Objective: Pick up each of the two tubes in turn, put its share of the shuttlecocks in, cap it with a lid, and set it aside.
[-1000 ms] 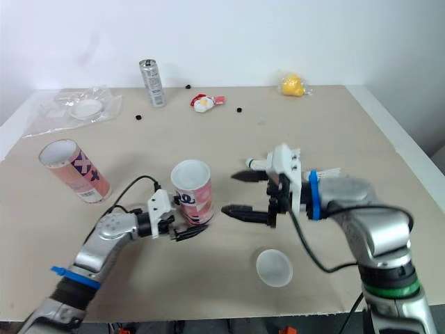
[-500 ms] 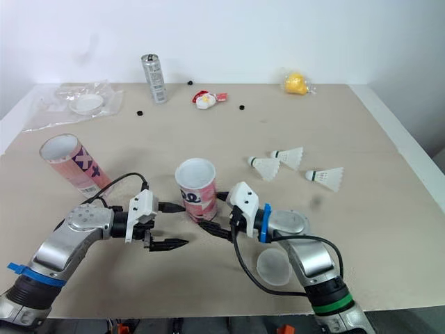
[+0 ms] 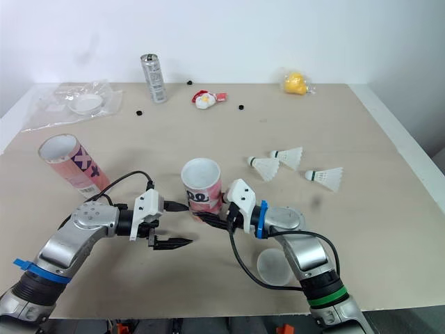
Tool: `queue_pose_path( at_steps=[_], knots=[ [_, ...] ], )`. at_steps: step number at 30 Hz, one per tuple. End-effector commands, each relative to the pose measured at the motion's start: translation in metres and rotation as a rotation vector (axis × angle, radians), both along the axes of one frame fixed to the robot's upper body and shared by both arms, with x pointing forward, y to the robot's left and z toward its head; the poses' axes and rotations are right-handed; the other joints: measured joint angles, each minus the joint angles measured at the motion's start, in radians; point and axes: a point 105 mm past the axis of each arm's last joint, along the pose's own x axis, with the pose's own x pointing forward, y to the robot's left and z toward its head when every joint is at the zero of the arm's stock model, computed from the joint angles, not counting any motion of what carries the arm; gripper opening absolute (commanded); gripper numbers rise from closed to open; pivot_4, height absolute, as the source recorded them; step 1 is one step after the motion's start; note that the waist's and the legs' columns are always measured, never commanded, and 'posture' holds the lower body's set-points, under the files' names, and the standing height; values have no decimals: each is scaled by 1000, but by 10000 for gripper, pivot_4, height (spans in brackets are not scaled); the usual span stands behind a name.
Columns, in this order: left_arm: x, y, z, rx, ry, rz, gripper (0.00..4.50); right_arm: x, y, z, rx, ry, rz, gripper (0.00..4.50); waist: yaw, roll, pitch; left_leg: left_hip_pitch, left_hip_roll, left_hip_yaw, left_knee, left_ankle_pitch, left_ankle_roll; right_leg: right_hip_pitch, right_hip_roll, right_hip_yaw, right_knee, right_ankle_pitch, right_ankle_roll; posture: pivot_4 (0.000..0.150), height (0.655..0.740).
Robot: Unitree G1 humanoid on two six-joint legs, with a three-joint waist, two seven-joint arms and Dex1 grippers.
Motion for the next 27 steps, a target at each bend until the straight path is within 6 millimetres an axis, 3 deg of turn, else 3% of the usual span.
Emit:
queue_pose_path(
  at_steps=[1, 6, 9, 15, 20, 22, 27],
  knots=[
    [6, 4, 30, -36, -82, 28, 45000, -8, -1, 16, 42, -33, 28, 28796, 0, 0, 0, 0, 0, 0, 0, 0, 0, 0, 0, 0, 0, 0, 0, 1500, 7400],
    [17, 1, 97, -204, -199, 104, 45000, -14, -36, 49, 189, -28, -106, 28796, 14, -1, 1, -6, 0, -7, 4, 0, 0, 0, -1, -7, 0, 0, 0, 1500, 7400],
    [15, -19, 118, -282, -230, 81, 45000, -12, -65, 68, 256, -71, -261, 28796, 19, 0, 1, -6, -3, -8, 5, 0, 0, 1, -3, -8, 0, 0, 1, 1500, 7400],
    [25, -84, 119, -359, -238, 38, 45000, -13, -172, 101, 333, -225, -769, 28796, 37, -1, 1, -7, -10, -10, 7, 0, 0, 4, -9, -10, 1, 1, 2, 1500, 7400],
    [25, -137, 124, -443, -211, -82, 45000, -24, -245, 99, 390, -322, -1170, 28796, 28, 0, 1, -6, -10, -9, 7, 0, 0, 3, -8, -8, 1, 2, 2, 1500, 7400],
    [21, -156, 122, -448, -205, -146, 45000, -29, -265, 92, 390, -343, -1279, 28796, 27, 1, 0, -6, -10, -8, 7, 0, 0, 4, -8, -8, 1, 2, 2, 1500, 7400],
    [16, -178, 126, -471, -204, -230, 45000, -39, -301, 76, 369, -345, -1494, 28796, 21, 9, -1, -5, -10, -6, 6, 1, 1, 3, -8, -5, 1, 2, 2, 1500, 7400]
  ],
)
